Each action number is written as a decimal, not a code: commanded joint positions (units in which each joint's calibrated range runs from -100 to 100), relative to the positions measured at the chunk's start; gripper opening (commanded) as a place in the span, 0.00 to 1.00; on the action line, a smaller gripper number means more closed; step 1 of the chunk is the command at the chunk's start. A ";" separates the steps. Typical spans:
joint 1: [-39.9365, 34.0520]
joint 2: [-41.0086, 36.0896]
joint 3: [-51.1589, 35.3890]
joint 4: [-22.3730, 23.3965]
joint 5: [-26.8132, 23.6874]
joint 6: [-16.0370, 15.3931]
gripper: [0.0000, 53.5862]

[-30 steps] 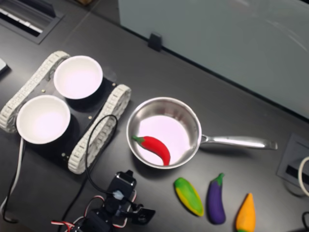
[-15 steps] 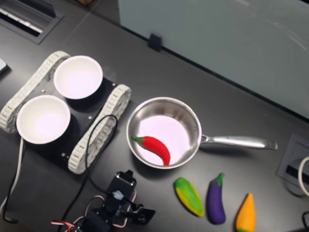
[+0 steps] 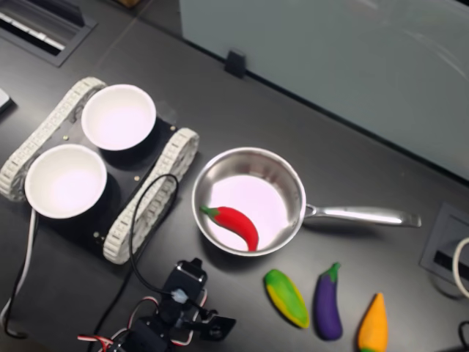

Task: Pick up the brinjal and place them in the pan

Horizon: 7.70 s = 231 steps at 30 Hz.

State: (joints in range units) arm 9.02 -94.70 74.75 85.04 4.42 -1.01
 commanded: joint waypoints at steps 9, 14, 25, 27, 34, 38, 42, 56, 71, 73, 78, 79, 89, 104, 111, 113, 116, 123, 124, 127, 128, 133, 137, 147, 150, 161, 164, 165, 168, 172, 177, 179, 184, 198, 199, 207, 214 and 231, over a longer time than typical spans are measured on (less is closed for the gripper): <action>0.84 -0.83 -2.47 -1.16 0.24 -0.25 0.00; 1.76 -0.75 -3.74 0.29 0.68 -0.33 0.00; 9.67 0.94 -9.19 2.68 1.95 -2.44 0.00; 11.85 2.37 -10.64 2.93 2.54 -3.95 0.00; 13.00 3.30 -13.82 4.30 2.74 -4.37 0.00; 15.06 8.87 -17.73 4.21 3.03 -4.37 0.00; 15.75 10.72 -22.18 5.07 3.17 -3.95 0.00; 22.06 16.38 -33.00 6.17 4.35 -4.03 0.00; 29.05 25.82 -51.26 9.76 3.08 -4.28 0.00; 30.31 27.68 -53.53 9.59 3.13 -4.28 0.00; 35.36 33.58 -59.99 9.07 3.52 -5.46 0.00; 36.16 34.26 -60.80 9.07 3.61 -5.54 0.00; 44.19 48.68 -75.25 9.16 4.64 -7.81 0.02; 55.54 68.76 -95.24 8.39 9.18 -13.53 0.10; 57.84 74.75 -99.79 8.39 11.38 -14.96 0.18; 58.52 76.43 -100.51 8.22 12.26 -15.29 0.22; 59.44 78.46 -100.78 7.28 13.97 -16.05 0.27; 61.16 83.52 -102.24 5.24 19.73 -16.89 0.36; 61.39 84.20 -102.33 4.90 20.56 -17.06 0.37; 62.08 85.88 -102.33 4.04 23.83 -17.81 0.42; 62.42 86.39 -102.33 3.87 25.45 -18.49 0.43; 63.46 88.50 -102.60 3.79 32.19 -20.50 0.47; 63.80 90.18 -103.06 4.13 36.58 -21.17 0.49; 62.88 92.21 -101.51 2.17 48.25 -16.97 0.53; 62.88 93.14 -100.97 -1.16 48.55 -16.05 0.53; 62.19 95.33 -96.97 -7.13 53.77 -8.23 0.62; 62.42 94.40 -93.97 -7.04 54.31 -7.98 0.65; 62.54 94.06 -93.06 -7.04 54.07 -7.90 0.65; 62.88 93.22 -90.88 -6.96 53.53 -8.07 0.65; 64.14 91.79 -87.97 -6.79 54.16 -8.23 0.66; 64.60 90.27 -84.97 -6.87 55.24 -6.97 0.69; 64.37 90.35 -85.34 -6.87 54.99 -6.05 0.73; 63.46 92.21 -87.15 -6.96 55.38 -3.95 0.77; 59.67 102.50 -96.42 -8.24 58.51 0.76 0.77; 59.56 103.17 -96.88 -8.07 58.85 0.76 0.76; 57.84 106.63 -100.51 -3.21 61.15 0.67 0.76; 55.66 109.84 -101.78 -2.44 62.03 1.01 0.74; 54.40 116.84 -104.69 -2.87 63.59 2.69 0.72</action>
State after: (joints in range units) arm 63.92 23.06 -26.88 81.90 67.42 0.28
